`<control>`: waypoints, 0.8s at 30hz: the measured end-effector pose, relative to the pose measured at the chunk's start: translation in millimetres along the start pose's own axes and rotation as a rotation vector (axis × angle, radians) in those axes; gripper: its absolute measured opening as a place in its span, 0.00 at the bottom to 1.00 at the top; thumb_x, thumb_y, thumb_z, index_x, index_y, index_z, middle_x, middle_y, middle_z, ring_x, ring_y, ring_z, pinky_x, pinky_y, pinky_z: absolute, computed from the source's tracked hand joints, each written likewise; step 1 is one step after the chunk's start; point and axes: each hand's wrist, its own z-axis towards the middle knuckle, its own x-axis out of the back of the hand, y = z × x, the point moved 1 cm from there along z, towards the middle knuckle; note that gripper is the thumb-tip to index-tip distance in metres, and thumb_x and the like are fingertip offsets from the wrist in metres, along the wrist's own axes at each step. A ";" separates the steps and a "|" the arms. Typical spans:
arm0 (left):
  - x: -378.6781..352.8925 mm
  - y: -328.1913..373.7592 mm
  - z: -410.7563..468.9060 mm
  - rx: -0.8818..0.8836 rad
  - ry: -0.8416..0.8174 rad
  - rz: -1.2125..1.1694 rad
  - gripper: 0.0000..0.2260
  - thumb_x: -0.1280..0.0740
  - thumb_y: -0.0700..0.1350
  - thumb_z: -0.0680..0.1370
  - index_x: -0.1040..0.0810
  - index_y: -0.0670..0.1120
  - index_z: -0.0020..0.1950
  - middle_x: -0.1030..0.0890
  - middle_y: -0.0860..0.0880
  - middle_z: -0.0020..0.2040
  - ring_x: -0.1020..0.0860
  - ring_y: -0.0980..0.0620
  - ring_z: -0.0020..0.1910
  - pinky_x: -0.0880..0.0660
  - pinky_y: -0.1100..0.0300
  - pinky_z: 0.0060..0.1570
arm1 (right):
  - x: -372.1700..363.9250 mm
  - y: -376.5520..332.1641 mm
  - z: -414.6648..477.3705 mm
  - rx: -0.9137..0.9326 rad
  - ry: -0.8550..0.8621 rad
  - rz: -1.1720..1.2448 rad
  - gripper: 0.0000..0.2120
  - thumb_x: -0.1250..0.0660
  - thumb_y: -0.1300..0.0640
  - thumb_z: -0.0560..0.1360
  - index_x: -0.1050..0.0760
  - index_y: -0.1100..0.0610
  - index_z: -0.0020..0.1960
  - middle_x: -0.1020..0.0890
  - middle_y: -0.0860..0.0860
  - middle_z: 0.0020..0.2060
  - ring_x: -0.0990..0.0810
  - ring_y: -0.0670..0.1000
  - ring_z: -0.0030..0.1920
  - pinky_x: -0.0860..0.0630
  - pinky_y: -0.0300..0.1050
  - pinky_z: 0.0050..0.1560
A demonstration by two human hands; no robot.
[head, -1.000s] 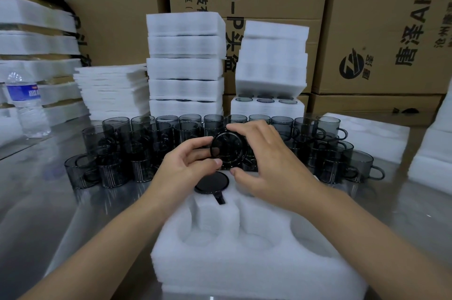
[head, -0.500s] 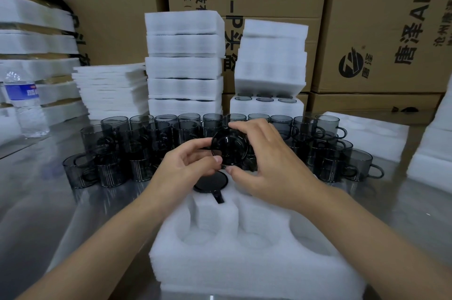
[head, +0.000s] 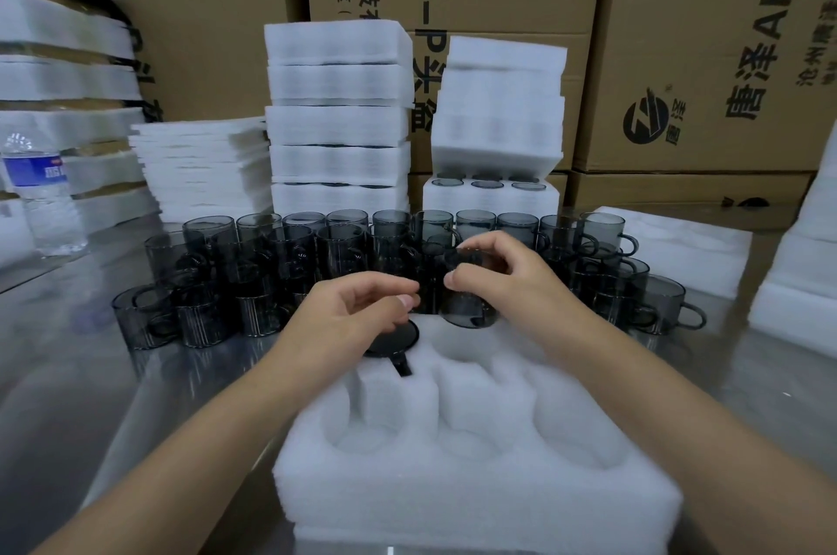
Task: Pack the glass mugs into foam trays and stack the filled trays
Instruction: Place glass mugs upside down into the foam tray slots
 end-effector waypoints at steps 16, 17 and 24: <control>-2.7 2.7 -1.4 0.014 -0.005 0.094 0.09 0.31 0.41 0.74 0.16 0.55 0.41 0.15 0.52 0.41 0.22 0.61 0.38 0.27 0.71 0.40 | 4.9 0.7 -2.7 -0.006 -0.300 -0.015 0.18 0.29 0.52 0.57 0.25 0.49 0.46 0.24 0.43 0.33 0.26 0.43 0.36 0.31 0.36 0.38; -2.7 2.7 -1.2 0.014 -0.007 0.097 0.09 0.31 0.41 0.74 0.16 0.54 0.41 0.15 0.52 0.41 0.22 0.61 0.38 0.27 0.70 0.40 | 4.7 0.7 -2.9 -0.005 -0.312 -0.014 0.18 0.29 0.52 0.57 0.25 0.49 0.46 0.24 0.44 0.34 0.26 0.43 0.36 0.31 0.35 0.37; -3.0 1.5 -1.3 0.012 -0.011 0.107 0.07 0.30 0.42 0.74 0.16 0.54 0.43 0.16 0.51 0.41 0.22 0.58 0.39 0.26 0.62 0.45 | 1.2 5.4 -2.5 -0.029 -0.348 -0.125 0.19 0.28 0.49 0.56 0.25 0.46 0.46 0.24 0.48 0.41 0.26 0.42 0.36 0.29 0.36 0.37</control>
